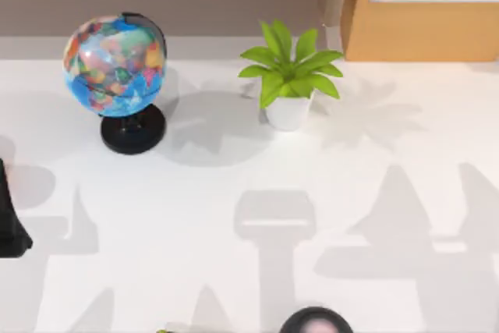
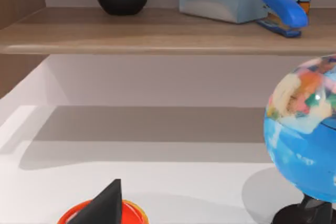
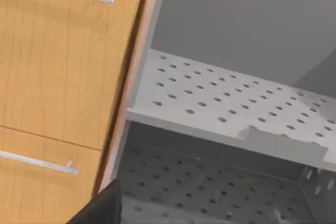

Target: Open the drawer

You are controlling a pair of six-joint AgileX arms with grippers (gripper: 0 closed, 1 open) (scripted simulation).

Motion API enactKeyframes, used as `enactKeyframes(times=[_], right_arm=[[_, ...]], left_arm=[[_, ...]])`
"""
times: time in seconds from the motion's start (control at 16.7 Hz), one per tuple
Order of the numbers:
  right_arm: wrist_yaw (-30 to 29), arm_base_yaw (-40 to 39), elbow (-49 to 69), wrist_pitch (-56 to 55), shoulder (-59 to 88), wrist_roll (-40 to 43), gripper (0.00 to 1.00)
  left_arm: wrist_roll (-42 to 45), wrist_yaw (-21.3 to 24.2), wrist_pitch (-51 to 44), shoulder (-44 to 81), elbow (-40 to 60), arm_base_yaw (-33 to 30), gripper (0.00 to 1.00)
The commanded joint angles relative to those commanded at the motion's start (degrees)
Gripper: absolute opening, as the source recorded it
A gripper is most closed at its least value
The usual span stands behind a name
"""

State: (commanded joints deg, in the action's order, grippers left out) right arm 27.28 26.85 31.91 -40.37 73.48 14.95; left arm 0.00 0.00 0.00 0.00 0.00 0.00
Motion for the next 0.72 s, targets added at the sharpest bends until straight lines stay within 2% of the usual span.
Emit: enactKeyframes(times=[0.72], right_arm=[[-29.77, -28.4, 17.51, -26.24, 44.21, 58.93, 1.0]], left_arm=[[0.0, 0.0, 0.0, 0.0, 0.0, 0.0, 1.0]])
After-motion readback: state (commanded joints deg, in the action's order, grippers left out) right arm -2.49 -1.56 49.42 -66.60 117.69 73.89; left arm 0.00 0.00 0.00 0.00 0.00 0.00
